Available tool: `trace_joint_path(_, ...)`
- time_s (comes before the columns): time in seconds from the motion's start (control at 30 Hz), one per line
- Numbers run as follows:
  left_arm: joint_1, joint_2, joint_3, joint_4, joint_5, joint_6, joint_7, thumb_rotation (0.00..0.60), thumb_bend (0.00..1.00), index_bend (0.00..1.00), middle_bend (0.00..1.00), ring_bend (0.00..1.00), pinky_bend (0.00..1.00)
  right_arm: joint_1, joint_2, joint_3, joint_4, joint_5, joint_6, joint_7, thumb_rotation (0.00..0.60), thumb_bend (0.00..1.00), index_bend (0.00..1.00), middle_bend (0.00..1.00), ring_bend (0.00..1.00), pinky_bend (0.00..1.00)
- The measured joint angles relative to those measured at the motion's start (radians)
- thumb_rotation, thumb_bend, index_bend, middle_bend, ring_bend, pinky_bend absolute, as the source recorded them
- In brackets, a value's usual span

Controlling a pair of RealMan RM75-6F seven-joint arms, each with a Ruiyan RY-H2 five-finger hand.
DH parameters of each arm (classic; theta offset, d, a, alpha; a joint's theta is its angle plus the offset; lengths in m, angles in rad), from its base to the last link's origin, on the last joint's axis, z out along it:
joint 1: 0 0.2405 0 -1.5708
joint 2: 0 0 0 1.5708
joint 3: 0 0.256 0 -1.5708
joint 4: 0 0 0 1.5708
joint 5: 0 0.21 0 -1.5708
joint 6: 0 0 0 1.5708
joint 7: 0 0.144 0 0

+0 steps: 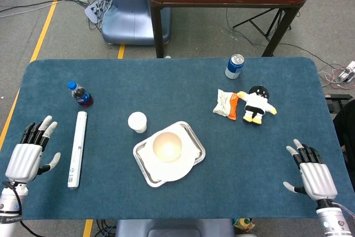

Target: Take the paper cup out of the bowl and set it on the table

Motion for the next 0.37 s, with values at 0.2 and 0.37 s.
trace_joint_path(0.2, 0.007, 0.005, -0.006, -0.003, 0.006, -0.003, 0.002, 0.6, 0.32, 0.0, 0.0, 0.0, 0.0, -0.015, 0.002, 0.001, -0.009, -0.017, 0.032, -0.004, 0.6, 0.21, 0.0, 0.0, 0.0, 0.0)
trace_joint_path(0.37, 0.008, 0.002, -0.012, -0.003, 0.011, -0.008, 0.0, 0.6, 0.32, 0.01, 0.0, 0.0, 0.0, -0.011, 0.0, 0.0, -0.007, -0.016, 0.016, -0.009, 0.6, 0.21, 0.0, 0.0, 0.0, 0.0)
